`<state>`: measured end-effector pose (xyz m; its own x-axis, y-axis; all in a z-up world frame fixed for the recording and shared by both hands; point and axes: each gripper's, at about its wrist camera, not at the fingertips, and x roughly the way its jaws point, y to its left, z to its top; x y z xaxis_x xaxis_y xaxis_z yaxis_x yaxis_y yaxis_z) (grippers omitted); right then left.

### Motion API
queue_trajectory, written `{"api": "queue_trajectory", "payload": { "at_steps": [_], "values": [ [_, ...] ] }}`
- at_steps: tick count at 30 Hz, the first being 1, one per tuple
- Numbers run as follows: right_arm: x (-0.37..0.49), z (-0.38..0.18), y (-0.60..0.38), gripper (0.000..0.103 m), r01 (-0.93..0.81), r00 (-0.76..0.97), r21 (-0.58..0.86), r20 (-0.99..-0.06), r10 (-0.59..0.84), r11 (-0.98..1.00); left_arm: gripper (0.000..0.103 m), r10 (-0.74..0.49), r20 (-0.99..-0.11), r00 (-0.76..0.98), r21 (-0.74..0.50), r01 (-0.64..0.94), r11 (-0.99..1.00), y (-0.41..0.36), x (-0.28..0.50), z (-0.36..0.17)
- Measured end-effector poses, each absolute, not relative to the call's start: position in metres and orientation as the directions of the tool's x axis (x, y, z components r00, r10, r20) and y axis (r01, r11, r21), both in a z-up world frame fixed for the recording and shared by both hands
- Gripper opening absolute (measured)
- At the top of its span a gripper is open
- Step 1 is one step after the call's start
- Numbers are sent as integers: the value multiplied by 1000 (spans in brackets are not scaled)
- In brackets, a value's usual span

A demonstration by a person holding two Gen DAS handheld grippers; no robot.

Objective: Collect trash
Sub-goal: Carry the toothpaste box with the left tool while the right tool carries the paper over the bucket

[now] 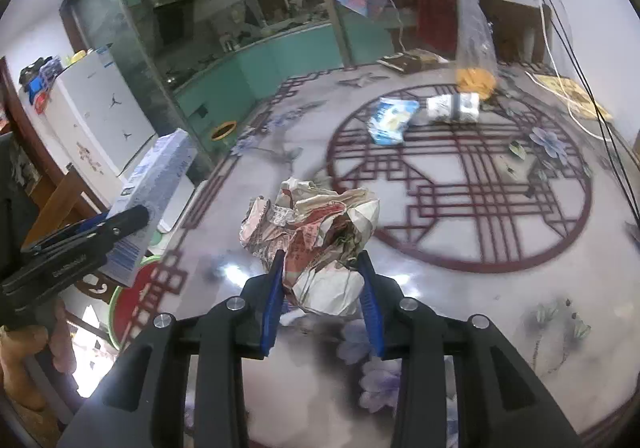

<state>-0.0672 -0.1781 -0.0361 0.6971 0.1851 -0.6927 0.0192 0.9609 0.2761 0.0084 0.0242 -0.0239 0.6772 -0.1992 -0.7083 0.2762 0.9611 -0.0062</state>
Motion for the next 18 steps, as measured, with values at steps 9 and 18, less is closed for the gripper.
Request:
{"api": "queue_trajectory", "payload": {
  "at_steps": [9,18],
  "values": [
    [-69,-19,-157,35,-8,721,274,-665,195,962,46,-208,-696,687,-26,266,964,39,4,-19],
    [-74,-10,-148,35,-20,733,254,-654,187,967,46,-200,-690,696,-25,252,967,48,0,-17]
  ]
}}
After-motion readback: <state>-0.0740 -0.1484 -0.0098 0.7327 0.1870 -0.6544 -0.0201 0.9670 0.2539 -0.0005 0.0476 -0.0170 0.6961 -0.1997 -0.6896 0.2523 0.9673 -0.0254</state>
